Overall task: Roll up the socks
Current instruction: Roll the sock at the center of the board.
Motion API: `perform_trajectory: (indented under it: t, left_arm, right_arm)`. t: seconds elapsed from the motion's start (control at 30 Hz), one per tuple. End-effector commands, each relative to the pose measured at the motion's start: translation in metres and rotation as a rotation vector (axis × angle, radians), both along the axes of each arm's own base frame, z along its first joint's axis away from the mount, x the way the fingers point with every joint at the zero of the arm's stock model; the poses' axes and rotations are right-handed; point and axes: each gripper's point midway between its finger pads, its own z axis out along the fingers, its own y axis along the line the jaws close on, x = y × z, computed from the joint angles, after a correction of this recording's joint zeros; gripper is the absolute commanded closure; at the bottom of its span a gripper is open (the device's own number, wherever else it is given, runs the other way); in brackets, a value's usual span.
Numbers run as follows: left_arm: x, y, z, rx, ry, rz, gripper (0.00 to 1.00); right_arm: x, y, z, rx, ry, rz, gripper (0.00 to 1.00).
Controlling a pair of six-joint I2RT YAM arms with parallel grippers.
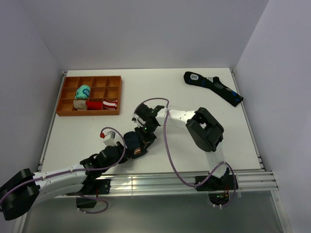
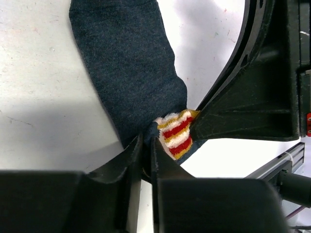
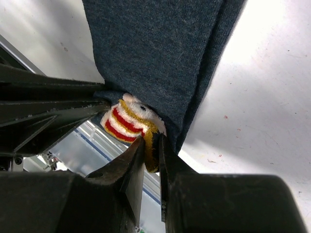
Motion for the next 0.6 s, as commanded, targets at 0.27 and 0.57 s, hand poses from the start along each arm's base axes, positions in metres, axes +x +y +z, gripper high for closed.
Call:
perform_trajectory:
  t: [0.27,0.57]
  left_arm:
    - [-0.011,0.017,-0.028,0.090,0.130,0.059,1.00]
    - [-0.023,0.018,-0.043,0.175,0.258,0.049,1.00]
  right_arm:
    - [0.021,0.004,-0.006,-0.002,-0.082,-0.011,0.84]
    - [0.035,0.019,0.006,0.128,-0.202,-0.026,0.67]
